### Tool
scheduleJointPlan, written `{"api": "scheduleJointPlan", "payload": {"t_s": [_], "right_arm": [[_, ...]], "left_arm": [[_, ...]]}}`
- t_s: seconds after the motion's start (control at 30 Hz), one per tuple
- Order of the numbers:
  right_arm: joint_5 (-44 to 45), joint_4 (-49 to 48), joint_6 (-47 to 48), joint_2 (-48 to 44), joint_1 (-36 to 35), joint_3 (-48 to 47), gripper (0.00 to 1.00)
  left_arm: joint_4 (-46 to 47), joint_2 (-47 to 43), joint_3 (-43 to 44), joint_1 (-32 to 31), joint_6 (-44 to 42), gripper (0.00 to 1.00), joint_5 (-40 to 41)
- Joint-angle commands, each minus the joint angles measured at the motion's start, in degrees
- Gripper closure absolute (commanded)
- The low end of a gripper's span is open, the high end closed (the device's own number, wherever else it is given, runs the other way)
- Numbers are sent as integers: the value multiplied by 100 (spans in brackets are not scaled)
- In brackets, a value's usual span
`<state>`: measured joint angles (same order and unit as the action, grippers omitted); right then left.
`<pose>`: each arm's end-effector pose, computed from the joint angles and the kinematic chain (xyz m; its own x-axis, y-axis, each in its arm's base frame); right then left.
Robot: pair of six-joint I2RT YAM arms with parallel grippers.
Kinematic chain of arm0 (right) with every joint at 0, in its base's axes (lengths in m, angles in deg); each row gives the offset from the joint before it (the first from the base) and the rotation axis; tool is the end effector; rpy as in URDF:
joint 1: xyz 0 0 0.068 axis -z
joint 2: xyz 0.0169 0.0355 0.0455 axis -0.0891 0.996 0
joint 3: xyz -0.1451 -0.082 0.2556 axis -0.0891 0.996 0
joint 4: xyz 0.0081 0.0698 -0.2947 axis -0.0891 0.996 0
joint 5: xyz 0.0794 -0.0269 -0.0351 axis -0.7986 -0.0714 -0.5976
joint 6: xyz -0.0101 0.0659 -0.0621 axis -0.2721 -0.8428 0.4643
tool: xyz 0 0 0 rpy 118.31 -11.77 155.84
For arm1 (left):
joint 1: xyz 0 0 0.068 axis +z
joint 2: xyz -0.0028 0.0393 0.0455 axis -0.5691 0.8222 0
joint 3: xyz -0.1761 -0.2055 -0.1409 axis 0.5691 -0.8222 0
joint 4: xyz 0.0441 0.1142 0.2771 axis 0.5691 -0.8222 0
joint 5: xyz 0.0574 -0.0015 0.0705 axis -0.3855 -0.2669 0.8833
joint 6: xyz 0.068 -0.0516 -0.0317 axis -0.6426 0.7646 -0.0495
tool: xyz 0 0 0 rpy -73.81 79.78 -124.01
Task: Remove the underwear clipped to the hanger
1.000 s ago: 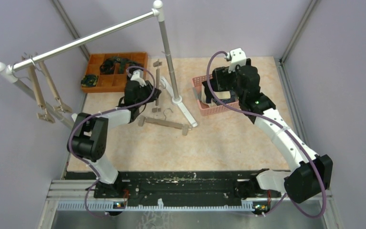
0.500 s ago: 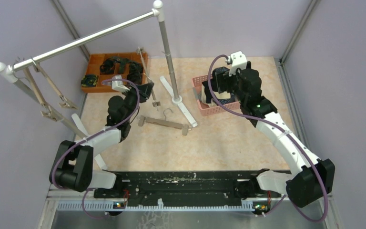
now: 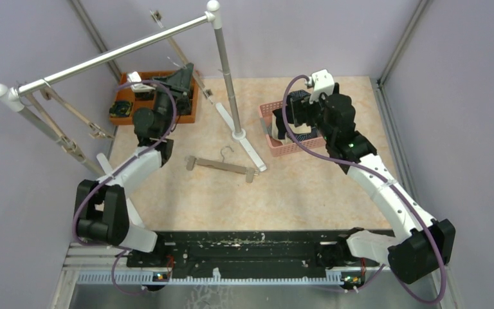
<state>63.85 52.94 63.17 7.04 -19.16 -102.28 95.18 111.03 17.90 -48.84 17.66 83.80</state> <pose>0.3194 0.1297 0.3975 -0.1387 -0.2024 -0.9694 -0.2824 0.9464 -0.1571 0.3765 -0.0951 0.3700 0.0733 -0.8664 -0.4939 0.5391 0.4510 -0.7112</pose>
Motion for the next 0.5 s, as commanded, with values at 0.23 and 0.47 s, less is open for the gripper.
{"api": "scheduleJointPlan", "payload": {"t_s": [0.23, 0.47], "right_arm": [[27, -162, 31, -248, -46, 82, 16], [-93, -256, 18, -92, -51, 96, 16]], "left_arm": [[-1708, 235, 2160, 325, -479, 88, -1262], [-1659, -3, 2010, 325, -396, 87, -1239]]}}
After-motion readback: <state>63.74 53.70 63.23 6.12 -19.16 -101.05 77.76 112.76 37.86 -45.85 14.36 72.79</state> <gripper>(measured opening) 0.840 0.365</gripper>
